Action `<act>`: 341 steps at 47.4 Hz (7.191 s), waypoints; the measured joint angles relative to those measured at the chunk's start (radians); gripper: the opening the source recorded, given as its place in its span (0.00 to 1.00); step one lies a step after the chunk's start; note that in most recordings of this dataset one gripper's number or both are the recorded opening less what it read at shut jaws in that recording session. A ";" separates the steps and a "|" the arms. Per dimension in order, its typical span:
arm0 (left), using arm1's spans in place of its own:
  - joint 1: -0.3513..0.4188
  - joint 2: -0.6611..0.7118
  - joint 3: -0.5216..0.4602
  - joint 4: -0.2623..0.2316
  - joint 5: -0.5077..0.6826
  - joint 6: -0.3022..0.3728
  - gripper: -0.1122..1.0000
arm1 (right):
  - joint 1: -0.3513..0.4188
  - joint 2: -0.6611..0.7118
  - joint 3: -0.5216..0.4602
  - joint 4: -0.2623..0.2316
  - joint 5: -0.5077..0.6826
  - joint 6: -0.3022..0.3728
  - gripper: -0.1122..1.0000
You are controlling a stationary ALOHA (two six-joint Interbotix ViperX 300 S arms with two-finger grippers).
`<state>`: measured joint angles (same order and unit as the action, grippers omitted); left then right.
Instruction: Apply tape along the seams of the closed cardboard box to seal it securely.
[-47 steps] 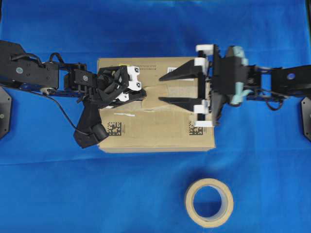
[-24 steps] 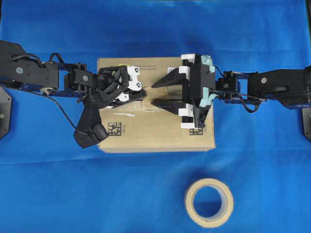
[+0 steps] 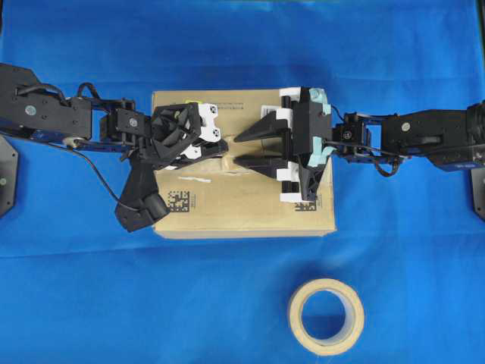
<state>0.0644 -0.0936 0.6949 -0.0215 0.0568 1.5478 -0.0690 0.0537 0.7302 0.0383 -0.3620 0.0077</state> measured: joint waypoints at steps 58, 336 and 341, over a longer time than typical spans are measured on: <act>0.021 0.031 -0.109 -0.002 0.199 -0.003 0.76 | 0.000 0.000 -0.006 0.015 0.032 0.002 0.51; -0.054 -0.018 0.227 -0.012 -0.397 -1.243 0.10 | 0.031 -0.083 0.084 0.043 0.028 0.048 0.10; -0.054 -0.060 0.255 -0.012 -0.390 -1.241 0.10 | 0.032 -0.141 0.123 0.044 0.031 0.048 0.10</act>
<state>0.0107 -0.1534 0.9495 -0.0337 -0.3329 0.3068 -0.0368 -0.0874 0.8529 0.0828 -0.3313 0.0552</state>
